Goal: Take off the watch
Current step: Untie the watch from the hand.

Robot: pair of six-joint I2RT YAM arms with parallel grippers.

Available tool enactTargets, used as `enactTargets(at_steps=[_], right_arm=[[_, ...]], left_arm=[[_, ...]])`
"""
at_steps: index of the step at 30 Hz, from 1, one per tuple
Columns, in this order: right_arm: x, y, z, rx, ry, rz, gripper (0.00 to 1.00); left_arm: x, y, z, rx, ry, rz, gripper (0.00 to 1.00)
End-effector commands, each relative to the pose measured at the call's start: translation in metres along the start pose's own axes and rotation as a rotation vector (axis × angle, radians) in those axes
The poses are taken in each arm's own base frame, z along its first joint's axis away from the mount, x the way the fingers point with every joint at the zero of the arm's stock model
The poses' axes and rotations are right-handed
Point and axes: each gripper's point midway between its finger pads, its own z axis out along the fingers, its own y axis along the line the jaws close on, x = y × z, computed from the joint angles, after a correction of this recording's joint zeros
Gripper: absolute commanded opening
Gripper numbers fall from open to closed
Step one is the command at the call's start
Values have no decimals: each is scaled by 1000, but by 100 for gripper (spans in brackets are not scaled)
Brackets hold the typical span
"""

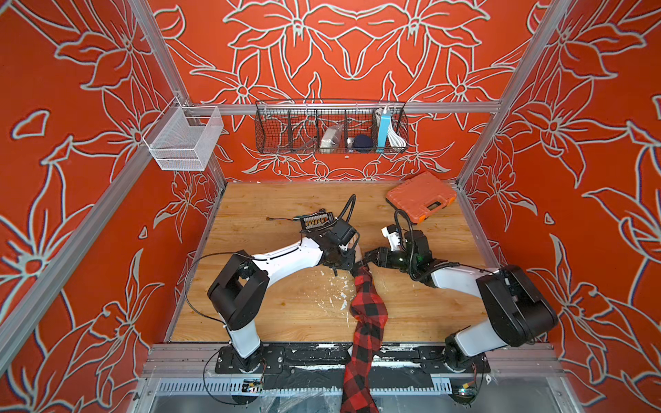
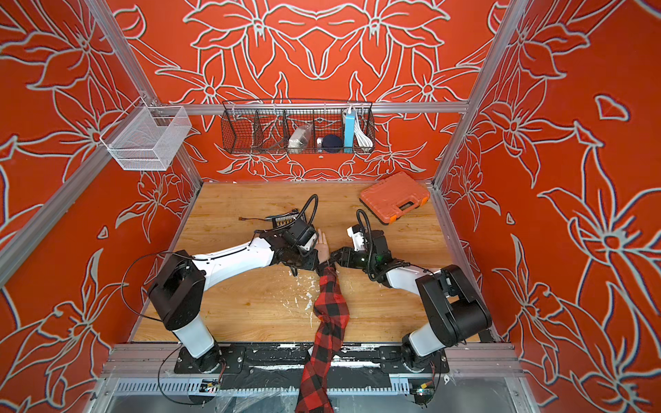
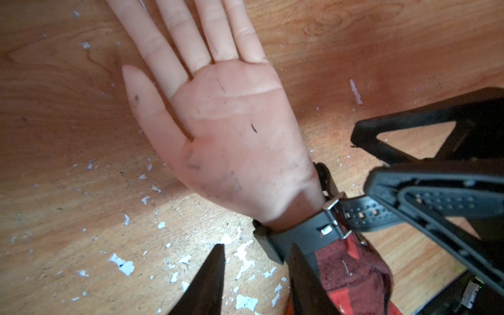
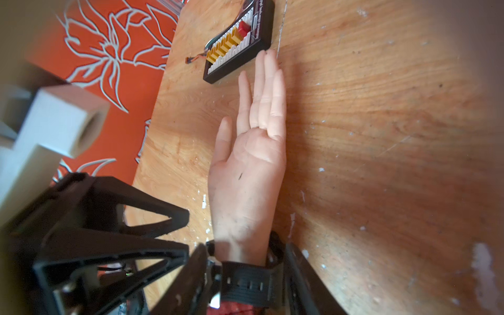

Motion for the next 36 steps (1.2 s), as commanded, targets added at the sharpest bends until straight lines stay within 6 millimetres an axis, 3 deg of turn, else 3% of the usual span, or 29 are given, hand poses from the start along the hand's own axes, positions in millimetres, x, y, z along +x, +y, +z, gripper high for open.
enactTargets(at_steps=[1,5,8,13,23,30,33,36], right_arm=[[-5,17,-7,-39,25,33,58],[-4,32,-16,-67,56,32,60],[-7,41,-29,-48,42,-11,63],[-14,31,-47,57,2,-51,64],[-13,26,-50,45,5,-31,64],[-17,26,-58,70,-17,-45,64],[-21,18,-65,114,-45,-29,64],[-25,8,-73,164,-75,-8,63]], left_arm=[[4,6,-5,-21,-4,10,39],[3,6,-7,-15,-22,22,39],[-4,-9,-16,64,-69,85,41],[-15,-36,-29,201,-160,264,46],[-15,-47,-26,263,-260,490,53],[-40,-60,-73,252,-364,538,59],[-42,-70,-79,270,-315,579,60],[-35,-74,-69,276,-177,624,59]])
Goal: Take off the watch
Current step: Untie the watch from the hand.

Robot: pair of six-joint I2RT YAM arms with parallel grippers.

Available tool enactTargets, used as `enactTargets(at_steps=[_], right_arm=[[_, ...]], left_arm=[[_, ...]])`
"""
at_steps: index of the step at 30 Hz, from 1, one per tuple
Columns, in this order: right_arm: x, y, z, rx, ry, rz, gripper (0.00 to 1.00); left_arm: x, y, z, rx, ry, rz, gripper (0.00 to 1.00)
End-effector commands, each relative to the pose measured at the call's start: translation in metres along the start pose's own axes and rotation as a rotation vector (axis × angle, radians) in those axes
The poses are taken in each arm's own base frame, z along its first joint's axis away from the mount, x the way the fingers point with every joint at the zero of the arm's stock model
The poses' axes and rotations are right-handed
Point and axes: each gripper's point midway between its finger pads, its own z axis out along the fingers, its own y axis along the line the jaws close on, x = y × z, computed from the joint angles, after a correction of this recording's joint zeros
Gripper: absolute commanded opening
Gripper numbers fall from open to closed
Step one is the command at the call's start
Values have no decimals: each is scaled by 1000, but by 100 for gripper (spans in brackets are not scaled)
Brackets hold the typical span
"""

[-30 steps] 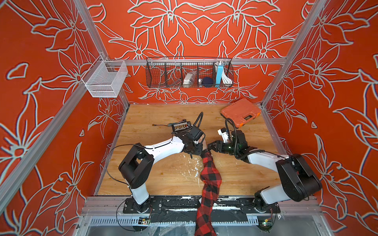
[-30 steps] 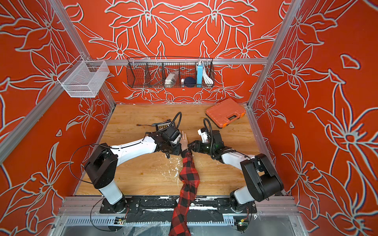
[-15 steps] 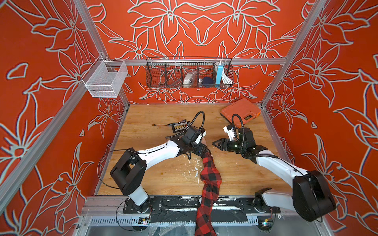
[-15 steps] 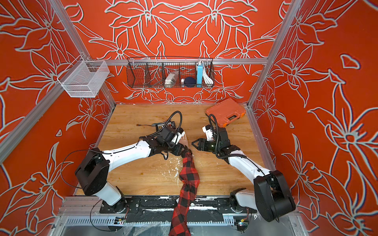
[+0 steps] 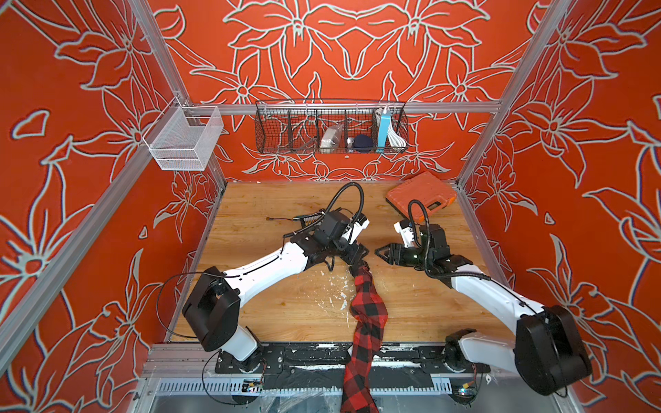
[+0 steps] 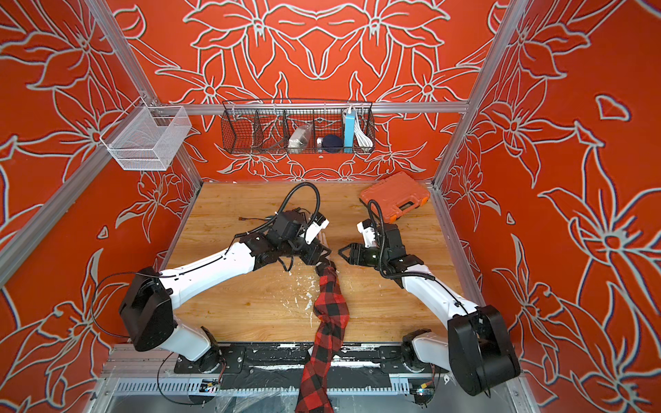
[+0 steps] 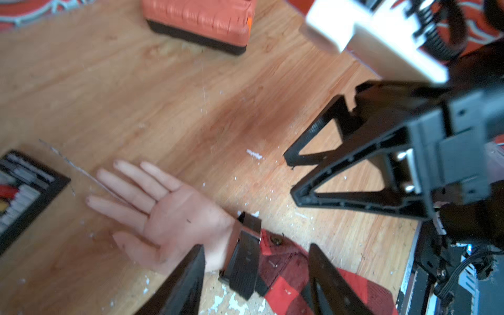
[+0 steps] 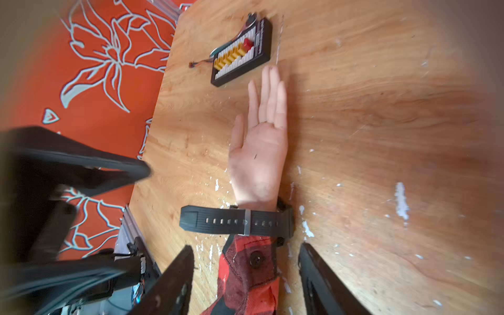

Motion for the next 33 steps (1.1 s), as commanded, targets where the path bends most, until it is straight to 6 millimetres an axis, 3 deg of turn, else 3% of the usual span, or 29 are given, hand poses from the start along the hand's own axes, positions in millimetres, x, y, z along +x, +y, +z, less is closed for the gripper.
enactTargets(at_steps=[1,9,18,26,30,33], right_arm=[[-6,-17,-11,92,-43,23,63],[-14,-54,-47,273,-139,79,63],[-12,-57,-50,264,-137,91,63],[-12,-56,-51,256,-138,90,63],[-13,-56,-50,250,-135,91,63],[-11,-56,-50,248,-131,90,63]], left_arm=[[22,-10,9,68,178,53,58],[51,-4,39,49,408,98,56],[72,5,64,-78,555,179,50],[88,4,73,-114,635,234,49],[92,8,75,-153,656,257,40],[91,7,74,-152,652,259,39]])
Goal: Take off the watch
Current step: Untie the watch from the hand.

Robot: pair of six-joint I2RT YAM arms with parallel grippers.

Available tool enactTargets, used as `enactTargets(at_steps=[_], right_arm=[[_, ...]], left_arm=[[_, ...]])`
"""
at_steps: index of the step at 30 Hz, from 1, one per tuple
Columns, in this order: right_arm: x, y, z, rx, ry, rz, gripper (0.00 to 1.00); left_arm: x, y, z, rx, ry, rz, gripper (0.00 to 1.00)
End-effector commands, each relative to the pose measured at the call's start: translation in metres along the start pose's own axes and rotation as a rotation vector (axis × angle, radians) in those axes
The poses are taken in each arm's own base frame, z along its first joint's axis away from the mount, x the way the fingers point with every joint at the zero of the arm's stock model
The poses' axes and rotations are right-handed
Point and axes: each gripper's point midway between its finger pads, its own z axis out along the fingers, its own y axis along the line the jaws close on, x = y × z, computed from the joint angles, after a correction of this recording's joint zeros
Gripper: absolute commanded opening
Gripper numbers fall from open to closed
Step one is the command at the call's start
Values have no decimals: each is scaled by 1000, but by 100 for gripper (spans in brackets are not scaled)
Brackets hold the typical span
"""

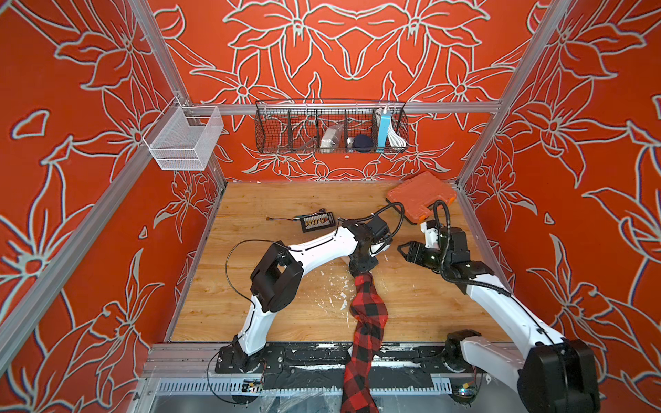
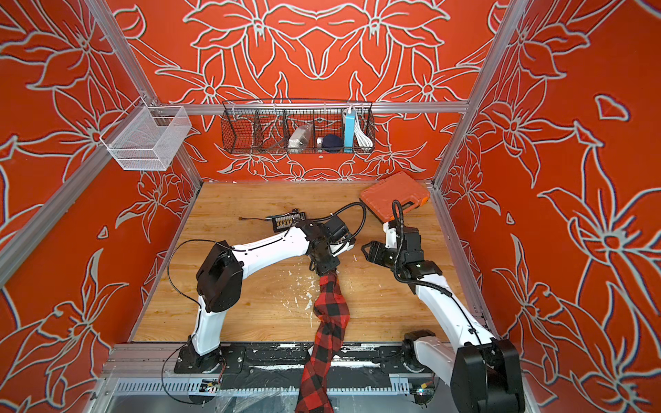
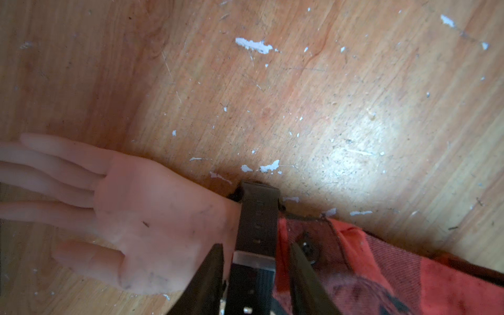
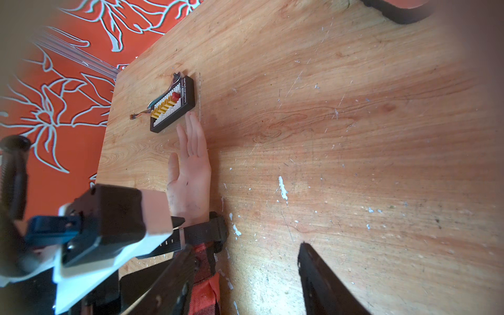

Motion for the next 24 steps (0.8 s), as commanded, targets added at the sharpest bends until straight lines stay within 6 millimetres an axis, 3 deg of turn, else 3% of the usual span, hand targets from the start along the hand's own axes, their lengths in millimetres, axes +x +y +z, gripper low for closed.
enactTargets(at_steps=[1,5,18,24], right_arm=[[5,-3,0,-1,13,-1,63],[5,-3,0,-2,12,0,63],[4,-2,0,-6,17,4,63],[4,-1,-1,-9,17,5,63]], left_arm=[[7,0,1,-16,42,29,38],[8,1,0,-21,45,38,32],[7,4,6,-33,42,80,38],[4,4,2,-34,26,86,32]])
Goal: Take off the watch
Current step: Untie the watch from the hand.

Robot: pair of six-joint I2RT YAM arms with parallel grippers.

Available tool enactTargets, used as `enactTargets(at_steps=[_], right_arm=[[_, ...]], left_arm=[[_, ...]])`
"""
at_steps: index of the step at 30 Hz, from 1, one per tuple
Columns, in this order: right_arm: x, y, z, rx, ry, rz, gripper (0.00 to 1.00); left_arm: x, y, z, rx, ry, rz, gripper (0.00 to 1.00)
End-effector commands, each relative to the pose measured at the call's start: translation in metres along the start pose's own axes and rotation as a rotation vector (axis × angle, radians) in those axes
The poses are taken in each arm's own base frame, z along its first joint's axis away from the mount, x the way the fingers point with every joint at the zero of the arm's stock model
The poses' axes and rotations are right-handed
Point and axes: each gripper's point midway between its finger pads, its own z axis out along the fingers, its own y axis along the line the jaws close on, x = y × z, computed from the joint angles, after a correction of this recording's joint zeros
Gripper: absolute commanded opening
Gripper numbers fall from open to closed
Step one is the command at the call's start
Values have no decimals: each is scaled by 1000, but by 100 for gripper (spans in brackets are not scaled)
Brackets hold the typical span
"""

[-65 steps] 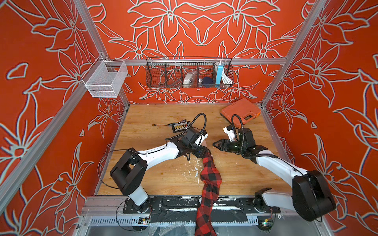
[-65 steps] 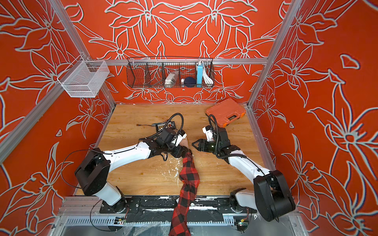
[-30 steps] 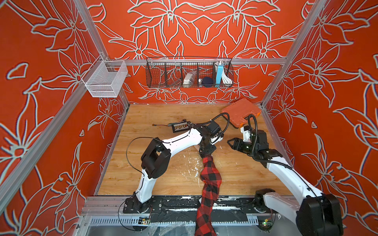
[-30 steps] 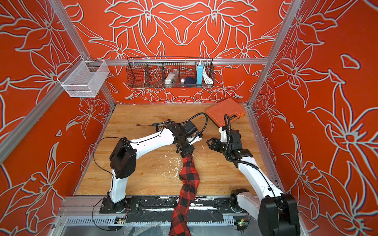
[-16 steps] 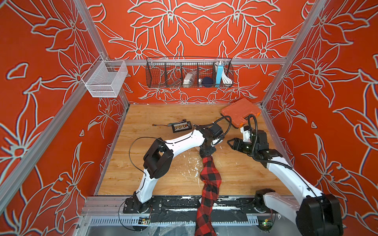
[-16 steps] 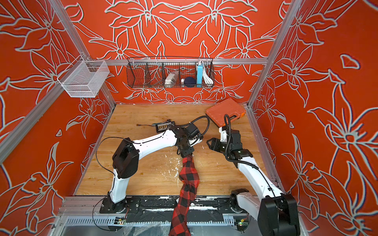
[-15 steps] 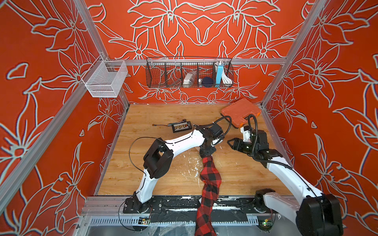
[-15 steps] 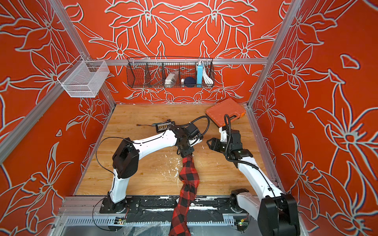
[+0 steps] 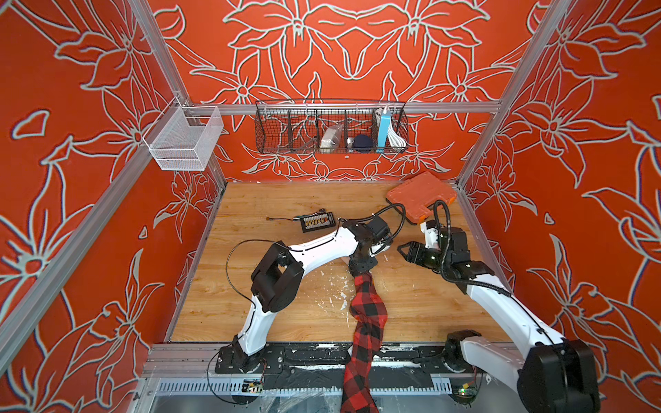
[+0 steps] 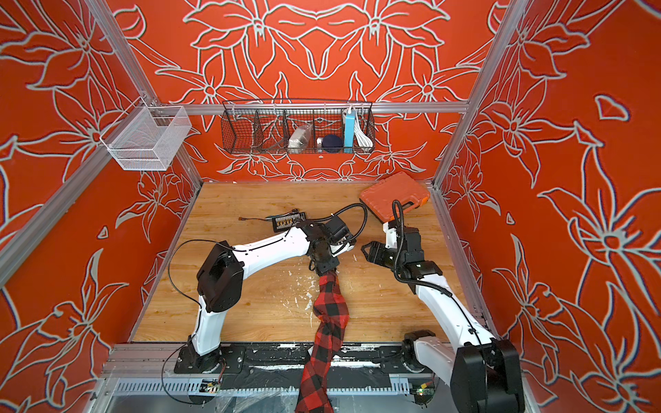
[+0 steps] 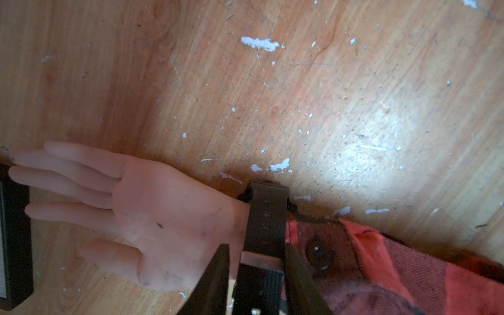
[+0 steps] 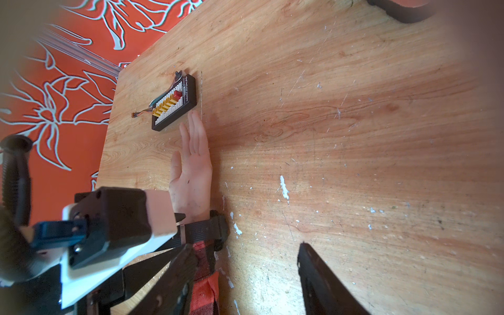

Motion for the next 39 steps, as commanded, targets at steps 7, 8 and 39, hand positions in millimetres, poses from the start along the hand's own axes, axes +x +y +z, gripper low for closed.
enactTargets(at_steps=[7,8,39], right_arm=[[3,-1,-1,-5,12,7,62],[3,-1,-1,-5,13,7,63],[46,60,13,-304,238,-168,74]], left_arm=[[-9,0,-17,-10,-66,24,28],[-10,1,-18,-14,-74,24,28],[-26,11,-52,109,-369,-169,25]])
